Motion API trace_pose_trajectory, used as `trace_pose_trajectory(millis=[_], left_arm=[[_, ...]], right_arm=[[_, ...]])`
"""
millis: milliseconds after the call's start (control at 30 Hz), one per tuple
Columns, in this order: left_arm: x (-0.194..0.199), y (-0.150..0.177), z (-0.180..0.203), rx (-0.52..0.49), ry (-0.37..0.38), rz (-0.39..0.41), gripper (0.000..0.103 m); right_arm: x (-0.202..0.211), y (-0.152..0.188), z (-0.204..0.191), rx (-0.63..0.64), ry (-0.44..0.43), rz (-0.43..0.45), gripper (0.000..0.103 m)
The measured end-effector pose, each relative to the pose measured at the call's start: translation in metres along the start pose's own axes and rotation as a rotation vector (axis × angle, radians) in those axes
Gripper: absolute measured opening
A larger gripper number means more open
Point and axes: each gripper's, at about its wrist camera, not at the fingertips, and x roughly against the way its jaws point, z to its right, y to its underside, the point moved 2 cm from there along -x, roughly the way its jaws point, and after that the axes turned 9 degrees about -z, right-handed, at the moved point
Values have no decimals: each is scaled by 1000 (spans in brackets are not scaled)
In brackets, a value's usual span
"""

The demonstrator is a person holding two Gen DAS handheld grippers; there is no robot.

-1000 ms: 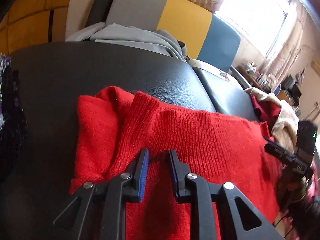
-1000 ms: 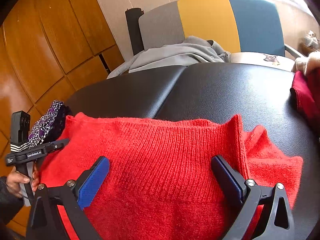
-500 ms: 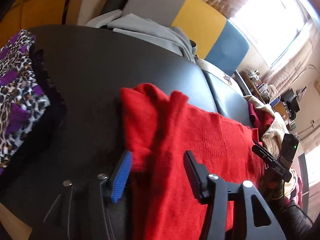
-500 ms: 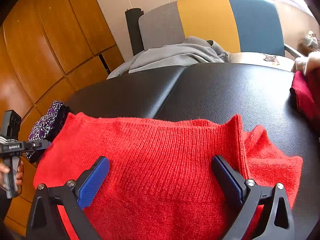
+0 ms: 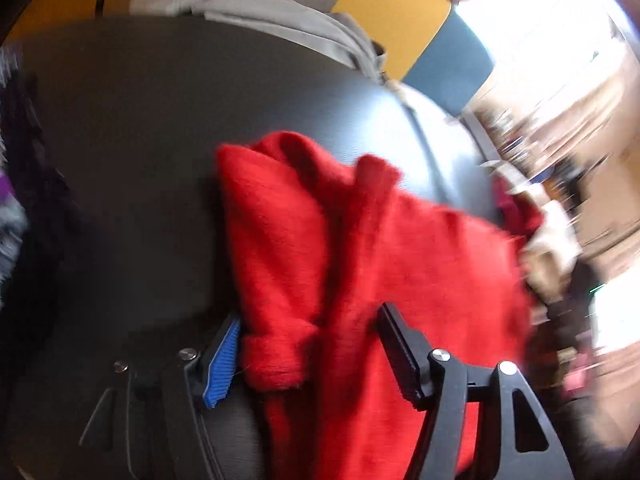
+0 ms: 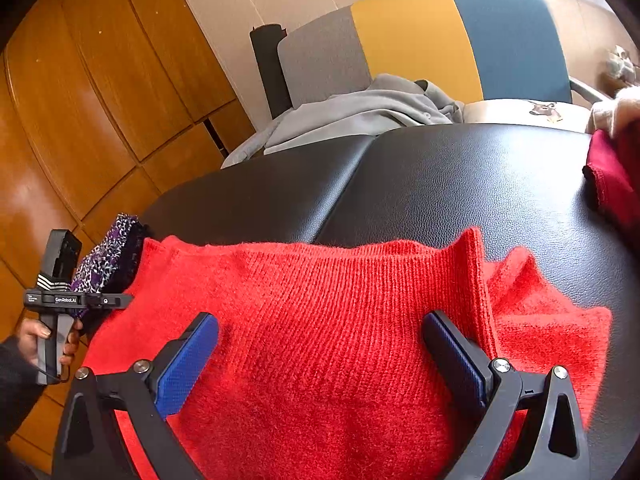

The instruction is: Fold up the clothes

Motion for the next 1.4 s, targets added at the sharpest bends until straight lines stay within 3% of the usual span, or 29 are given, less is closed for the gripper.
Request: trace_pose_trajectory(millis=[100, 167, 200, 267, 333, 567, 700, 767, 900, 1000, 1167, 1400], left_arm=[[-1, 2, -5, 50, 78, -19, 63], [-3, 4, -2, 20, 31, -14, 56], [-3, 3, 0, 4, -2, -13, 43], [-4, 1, 4, -22, -62, -12, 34], [0, -5, 0, 7, -61, -10, 25], [16, -28, -10, 50, -97, 9, 23], [21, -34, -1, 32, -100, 7, 23], [27, -31, -1, 52, -68, 16, 23], [36, -30, 3, 66, -2, 22, 23], [42, -26, 17, 68, 92, 37, 22], [58, -17, 46, 72, 272, 90, 21], [61, -8, 112, 37, 384, 125, 21]], right_arm=[[1, -1, 2, -7, -13, 4, 103], [1, -1, 4, -10, -19, 6, 103], [1, -2, 4, -12, -22, 6, 103], [1, -2, 3, -11, -17, -1, 103], [2, -6, 2, -12, -9, -29, 103], [56, -6, -10, 133, -175, -207, 103], [73, 4, -15, 203, -183, -271, 103], [70, 7, -18, 234, -172, -283, 103], [46, 18, -18, 295, -153, -392, 101], [26, 26, -9, 309, -111, -470, 99], [24, 34, 2, 290, -147, -417, 101], [24, 45, 6, 270, -147, -336, 103]])
